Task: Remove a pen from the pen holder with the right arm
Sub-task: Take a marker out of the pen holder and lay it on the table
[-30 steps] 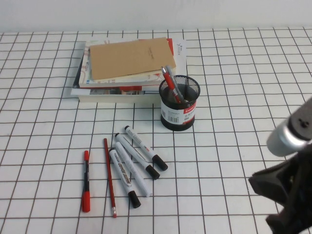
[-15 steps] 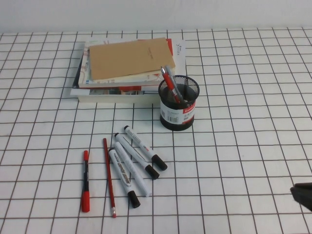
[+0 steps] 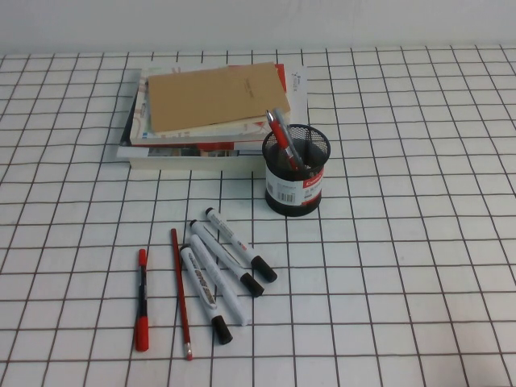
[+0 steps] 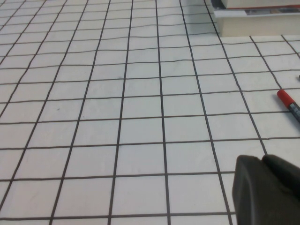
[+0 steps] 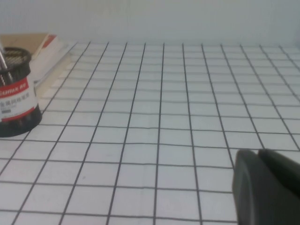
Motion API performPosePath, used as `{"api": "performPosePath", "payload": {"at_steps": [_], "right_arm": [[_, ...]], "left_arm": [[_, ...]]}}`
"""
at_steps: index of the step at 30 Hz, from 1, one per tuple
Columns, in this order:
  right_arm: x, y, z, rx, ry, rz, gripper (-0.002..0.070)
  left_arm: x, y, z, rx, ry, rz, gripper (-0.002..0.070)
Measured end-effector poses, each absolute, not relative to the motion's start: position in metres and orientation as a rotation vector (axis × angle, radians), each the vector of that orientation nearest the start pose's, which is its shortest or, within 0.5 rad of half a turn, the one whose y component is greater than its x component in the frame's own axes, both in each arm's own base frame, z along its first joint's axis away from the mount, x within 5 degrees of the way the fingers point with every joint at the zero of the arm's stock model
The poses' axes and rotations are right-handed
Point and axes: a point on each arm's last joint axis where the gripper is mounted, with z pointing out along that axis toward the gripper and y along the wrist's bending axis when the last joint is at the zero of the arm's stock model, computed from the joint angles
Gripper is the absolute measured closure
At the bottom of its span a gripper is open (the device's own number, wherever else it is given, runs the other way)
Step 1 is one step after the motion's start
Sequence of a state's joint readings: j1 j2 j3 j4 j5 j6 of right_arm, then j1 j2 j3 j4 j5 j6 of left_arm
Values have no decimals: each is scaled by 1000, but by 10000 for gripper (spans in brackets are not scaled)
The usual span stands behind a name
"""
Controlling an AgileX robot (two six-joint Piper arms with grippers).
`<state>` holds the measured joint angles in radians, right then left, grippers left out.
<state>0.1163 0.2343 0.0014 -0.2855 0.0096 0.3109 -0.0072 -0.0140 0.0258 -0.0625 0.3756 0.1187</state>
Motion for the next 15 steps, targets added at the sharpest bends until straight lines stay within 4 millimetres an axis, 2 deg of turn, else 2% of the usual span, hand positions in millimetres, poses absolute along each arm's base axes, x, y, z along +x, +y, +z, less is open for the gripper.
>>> {"api": "performPosePath", "payload": {"at_steps": [7,15], "right_arm": [[58,4,198,-39,1586,78,692],[57,3,194,-1,1623,101,692]], "left_arm": [[52,-2,172,79,1869,15,679],[52,-2,172,79,1869,15,679]]}}
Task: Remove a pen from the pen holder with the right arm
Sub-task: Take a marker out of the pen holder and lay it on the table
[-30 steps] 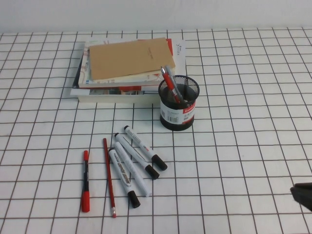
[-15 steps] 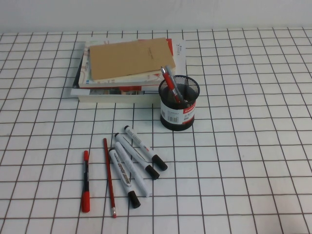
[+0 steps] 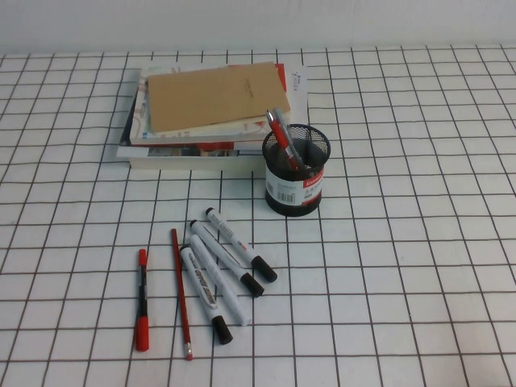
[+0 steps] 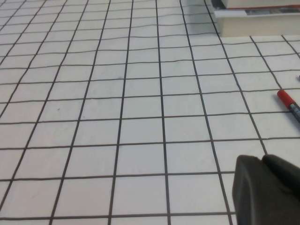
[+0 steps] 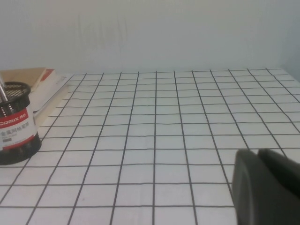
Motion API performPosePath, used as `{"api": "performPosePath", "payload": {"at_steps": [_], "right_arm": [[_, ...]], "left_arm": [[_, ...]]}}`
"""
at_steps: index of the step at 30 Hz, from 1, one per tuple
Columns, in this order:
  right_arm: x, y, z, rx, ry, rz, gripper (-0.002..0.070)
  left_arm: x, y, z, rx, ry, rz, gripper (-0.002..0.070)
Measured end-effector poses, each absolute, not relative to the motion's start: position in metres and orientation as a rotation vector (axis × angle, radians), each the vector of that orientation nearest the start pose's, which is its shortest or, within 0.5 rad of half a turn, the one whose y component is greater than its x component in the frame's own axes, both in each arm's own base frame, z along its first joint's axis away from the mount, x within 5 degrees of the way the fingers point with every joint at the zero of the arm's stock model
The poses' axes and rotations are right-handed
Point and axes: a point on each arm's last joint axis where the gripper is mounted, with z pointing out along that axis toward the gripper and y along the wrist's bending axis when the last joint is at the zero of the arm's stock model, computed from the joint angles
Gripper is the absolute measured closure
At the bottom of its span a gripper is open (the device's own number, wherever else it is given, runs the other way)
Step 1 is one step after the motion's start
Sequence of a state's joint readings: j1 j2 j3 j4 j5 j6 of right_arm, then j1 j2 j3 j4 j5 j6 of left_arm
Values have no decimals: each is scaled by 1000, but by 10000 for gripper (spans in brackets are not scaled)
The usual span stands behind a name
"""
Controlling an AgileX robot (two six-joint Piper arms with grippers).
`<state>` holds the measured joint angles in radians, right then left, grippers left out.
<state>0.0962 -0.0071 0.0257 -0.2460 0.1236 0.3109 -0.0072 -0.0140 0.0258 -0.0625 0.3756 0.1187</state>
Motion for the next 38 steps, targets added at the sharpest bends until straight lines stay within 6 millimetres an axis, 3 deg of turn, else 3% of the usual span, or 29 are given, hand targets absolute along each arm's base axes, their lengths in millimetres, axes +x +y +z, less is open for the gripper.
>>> {"api": "performPosePath", "payload": {"at_steps": [7,15,38], "right_arm": [[56,4,190,13,1666,126,692],[53,12,176,-175,1820,106,692],[52,13,174,-198,1834,106,692]], "left_arm": [[52,-2,172,79,1869,15,679],[52,-2,172,79,1869,15,679],[52,-2,172,79,1869,15,679]]}}
